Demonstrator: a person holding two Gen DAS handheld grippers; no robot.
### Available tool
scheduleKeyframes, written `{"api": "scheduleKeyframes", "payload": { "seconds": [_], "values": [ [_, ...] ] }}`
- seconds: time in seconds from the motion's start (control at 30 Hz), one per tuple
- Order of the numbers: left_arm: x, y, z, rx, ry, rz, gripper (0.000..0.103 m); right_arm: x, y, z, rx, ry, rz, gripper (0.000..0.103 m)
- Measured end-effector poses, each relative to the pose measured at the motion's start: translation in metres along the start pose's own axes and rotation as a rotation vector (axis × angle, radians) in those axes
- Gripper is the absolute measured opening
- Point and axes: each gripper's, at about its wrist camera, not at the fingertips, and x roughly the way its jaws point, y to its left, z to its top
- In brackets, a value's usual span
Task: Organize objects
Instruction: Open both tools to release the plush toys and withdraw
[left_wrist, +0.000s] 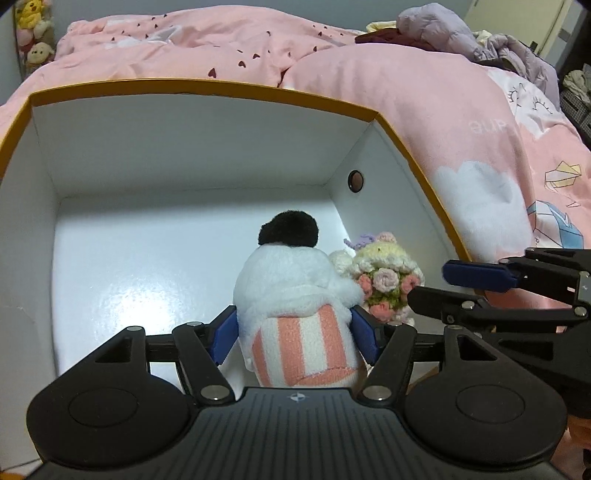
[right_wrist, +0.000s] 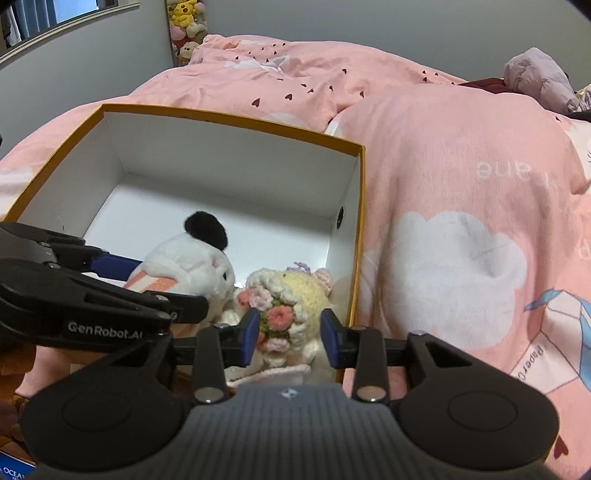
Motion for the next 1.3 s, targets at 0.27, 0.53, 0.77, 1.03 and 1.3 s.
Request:
{"api": "scheduleKeyframes", "payload": {
  "seconds": [0.27,0.53,0.77,1.03,1.3],
  "values": [
    [-0.031,0.000,-0.009,-0.010,-0.090,0.043,0.075,-0.026,0.004,-0.012,-0.013,-0.067,0.005,0.064],
    [-0.093,-0.011,-0.031,0.037,-0.176,0.026,0.075,-0.081,0.019,-0.037,-0.063,-0.220,0.002,0.072],
    [-0.134,-0.010,-0.066,0.046,-0.144,-0.025,0.075,-0.114,0.033,-0.077,-0.016,-0.281,0.046,0.081],
    [-0.134,0.002,-0.122,-0.114,0.049,0.003,0.075,-0.106,0.059,-0.122,0.006,-0.125,0.125,0.077],
    [-0.127,-0.004,-0.147,-0.118,0.105,0.041,0.075,-0.098,0.078,-0.140,-0.035,-0.053,0.131,0.075]
  ]
}}
